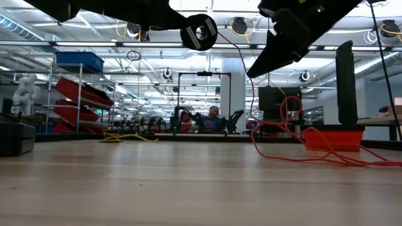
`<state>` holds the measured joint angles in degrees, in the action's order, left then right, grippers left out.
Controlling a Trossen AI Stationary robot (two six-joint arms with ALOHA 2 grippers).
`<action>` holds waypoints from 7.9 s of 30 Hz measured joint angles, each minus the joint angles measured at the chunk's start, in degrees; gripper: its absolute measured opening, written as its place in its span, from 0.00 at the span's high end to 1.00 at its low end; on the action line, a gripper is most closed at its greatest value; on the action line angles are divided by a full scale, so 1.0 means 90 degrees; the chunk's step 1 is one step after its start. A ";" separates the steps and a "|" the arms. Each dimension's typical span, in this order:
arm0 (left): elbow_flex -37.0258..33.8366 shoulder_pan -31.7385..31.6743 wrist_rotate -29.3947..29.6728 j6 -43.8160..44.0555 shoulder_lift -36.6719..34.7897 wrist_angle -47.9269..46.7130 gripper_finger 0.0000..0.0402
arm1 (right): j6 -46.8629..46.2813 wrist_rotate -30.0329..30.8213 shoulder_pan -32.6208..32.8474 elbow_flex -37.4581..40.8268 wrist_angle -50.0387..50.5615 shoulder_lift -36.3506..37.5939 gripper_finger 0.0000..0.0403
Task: Coil cords
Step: Coil the red wire onto the black spool
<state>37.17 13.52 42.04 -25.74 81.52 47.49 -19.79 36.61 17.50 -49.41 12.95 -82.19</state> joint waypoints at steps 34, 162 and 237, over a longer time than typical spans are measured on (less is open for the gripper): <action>-0.0007 -0.0004 -0.0206 0.0234 -0.0002 0.0047 1.00 | 0.0664 0.0135 -0.0752 0.0234 -0.2217 -0.1335 1.00; -0.0005 0.0209 -0.0165 0.0154 0.0223 -0.0009 1.00 | 0.0794 -0.0051 -0.0093 -0.0946 -0.0197 -0.1229 0.84; -0.0002 0.0068 0.0610 -0.1036 0.0697 -0.0246 1.00 | 0.0983 -0.0468 -0.0843 -0.0949 -0.2542 -0.1157 1.00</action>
<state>37.15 14.13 47.54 -35.06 87.79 45.28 -10.95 32.40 9.91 -57.95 -9.93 -92.61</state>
